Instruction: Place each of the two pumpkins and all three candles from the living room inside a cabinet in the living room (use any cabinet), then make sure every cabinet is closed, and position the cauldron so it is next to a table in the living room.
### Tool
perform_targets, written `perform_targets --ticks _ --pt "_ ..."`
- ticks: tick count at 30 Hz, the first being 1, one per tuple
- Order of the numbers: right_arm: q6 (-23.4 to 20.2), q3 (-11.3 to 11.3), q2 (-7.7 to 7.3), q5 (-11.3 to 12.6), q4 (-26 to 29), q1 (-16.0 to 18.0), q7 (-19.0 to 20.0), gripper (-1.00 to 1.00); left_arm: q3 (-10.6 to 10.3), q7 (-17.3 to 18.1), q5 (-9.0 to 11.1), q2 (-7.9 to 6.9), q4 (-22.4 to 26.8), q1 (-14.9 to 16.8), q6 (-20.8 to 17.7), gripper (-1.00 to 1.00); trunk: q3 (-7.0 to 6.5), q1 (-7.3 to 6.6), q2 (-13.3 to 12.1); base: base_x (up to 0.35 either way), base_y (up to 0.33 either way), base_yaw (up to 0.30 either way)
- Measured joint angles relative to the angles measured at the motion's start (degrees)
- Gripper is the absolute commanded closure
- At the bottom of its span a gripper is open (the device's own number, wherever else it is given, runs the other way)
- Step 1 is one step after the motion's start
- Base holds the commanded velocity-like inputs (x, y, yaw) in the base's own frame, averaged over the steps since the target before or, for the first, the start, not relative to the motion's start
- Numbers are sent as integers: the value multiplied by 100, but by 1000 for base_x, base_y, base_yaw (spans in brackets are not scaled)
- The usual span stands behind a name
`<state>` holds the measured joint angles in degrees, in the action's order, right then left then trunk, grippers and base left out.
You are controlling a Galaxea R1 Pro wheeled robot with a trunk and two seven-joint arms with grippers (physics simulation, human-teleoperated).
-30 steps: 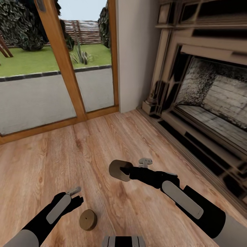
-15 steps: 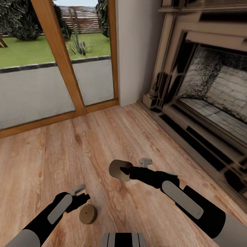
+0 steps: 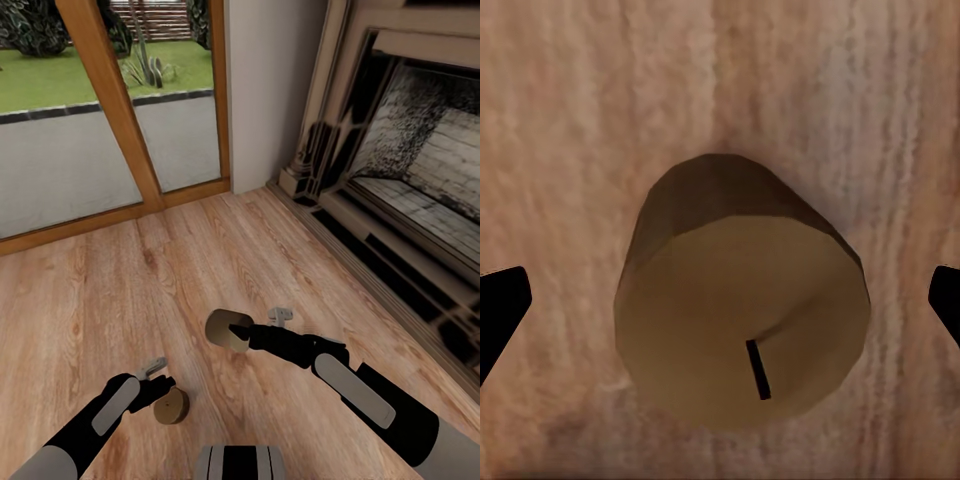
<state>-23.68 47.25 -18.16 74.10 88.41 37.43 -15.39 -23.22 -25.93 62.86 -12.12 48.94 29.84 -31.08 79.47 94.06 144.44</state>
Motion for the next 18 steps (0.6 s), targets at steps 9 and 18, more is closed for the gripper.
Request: perform_targets --ticks 9,18 --pt "-1 2 0 1 -1 -22 45 100 -6 13 0 23 0 0 8 -100 89 10 6 0 0 0" --pt "-2 2 0 1 -1 -22 47 100 -25 14 1 24 37 0 9 -100 89 8 6 73 0 0"
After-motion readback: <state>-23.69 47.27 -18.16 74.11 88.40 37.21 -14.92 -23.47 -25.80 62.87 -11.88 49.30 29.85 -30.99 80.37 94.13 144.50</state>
